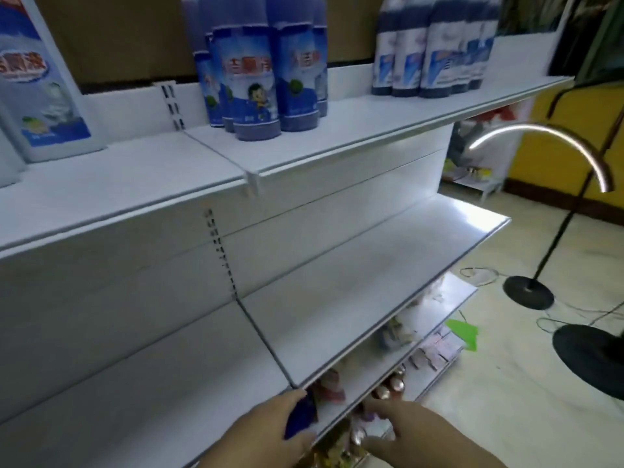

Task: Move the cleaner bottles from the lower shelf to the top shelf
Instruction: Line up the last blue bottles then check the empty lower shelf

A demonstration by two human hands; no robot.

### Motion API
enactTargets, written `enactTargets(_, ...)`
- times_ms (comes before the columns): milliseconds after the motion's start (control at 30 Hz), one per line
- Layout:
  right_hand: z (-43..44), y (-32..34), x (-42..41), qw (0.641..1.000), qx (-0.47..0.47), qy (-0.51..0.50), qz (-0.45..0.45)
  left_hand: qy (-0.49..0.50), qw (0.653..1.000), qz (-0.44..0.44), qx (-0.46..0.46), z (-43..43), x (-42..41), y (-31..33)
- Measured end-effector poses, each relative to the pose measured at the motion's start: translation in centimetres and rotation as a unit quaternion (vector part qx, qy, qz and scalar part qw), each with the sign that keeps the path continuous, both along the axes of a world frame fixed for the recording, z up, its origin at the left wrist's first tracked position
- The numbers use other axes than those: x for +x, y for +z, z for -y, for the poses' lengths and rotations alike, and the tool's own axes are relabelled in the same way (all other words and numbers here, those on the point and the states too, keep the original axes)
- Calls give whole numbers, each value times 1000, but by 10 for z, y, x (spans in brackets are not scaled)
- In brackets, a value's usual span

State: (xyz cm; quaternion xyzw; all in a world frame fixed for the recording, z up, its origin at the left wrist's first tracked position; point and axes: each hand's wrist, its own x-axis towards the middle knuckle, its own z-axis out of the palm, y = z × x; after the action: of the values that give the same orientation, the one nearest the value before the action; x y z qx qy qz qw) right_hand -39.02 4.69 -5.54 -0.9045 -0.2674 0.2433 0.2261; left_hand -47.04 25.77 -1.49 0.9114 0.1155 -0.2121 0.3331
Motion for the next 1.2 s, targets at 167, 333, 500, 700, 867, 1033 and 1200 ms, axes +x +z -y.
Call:
enactTargets(167,72,19,46,999,14,-29,-23,-1,999,6,34,75,35,14)
enactTargets(333,101,24,62,999,-8,14,-52,0,997,-40,58,107,49,27)
enactTargets(500,96,21,87,997,-22,43,-58,15,998,-3,56,111,66,34)
enactTargets(700,88,38,123,996,-57,50,-46,20,998,19,53,91,108,32)
enactTargets(867,83,54,157,998,-63,13,22,-10,997,65,45,85,144,37)
enactTargets(1033,55,50,175,993,-77,90,-8,13,997,48,51,71,150,34)
enactTargets(1200,23,62,206,985,-37,170,11,107,985,107,79,56,156,46)
